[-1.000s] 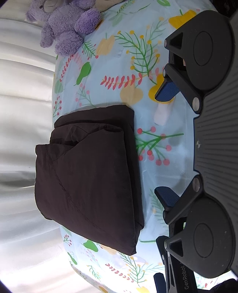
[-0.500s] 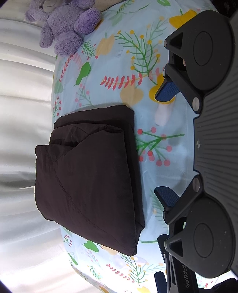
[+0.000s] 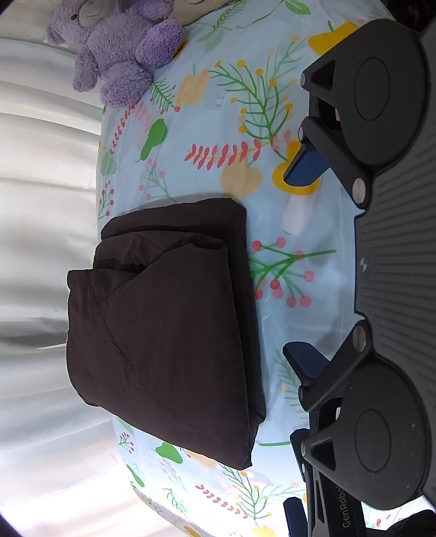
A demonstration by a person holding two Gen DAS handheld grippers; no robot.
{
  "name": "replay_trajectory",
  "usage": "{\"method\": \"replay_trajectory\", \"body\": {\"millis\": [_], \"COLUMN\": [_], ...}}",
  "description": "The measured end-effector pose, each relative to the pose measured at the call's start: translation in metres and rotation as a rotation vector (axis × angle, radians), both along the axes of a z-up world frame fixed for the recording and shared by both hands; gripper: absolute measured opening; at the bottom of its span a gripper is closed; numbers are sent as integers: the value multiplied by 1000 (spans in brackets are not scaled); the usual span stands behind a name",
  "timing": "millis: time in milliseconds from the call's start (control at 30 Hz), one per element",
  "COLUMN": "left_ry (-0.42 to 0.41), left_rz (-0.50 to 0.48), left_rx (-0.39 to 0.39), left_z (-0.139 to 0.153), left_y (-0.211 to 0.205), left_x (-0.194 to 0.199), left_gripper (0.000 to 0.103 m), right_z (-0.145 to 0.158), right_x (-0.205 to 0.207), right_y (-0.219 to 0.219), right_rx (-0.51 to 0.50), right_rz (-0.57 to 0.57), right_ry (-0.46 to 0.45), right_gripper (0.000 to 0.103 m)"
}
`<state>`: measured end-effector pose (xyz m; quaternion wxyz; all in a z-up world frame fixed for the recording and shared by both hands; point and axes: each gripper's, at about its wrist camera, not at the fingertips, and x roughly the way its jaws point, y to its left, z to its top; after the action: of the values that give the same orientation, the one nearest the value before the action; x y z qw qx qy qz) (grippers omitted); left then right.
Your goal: Fold large clothes
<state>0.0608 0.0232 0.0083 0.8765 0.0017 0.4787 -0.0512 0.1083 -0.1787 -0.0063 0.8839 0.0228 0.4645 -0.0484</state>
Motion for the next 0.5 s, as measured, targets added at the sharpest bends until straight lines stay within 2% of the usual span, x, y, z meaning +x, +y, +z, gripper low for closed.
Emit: {"method": "replay_trajectory", "body": {"millis": [500], "left_ry": [-5], "left_rz": [-1], "left_rx": [-20], "left_z": [4], "left_y": [-2], "left_x": [-2], "left_gripper": [103], "right_z": [3], "right_x": [-3], "right_y": [-2], "right_rx": [-13], "right_rz": [-7], "right_ry": [-13], "right_gripper": [99]}}
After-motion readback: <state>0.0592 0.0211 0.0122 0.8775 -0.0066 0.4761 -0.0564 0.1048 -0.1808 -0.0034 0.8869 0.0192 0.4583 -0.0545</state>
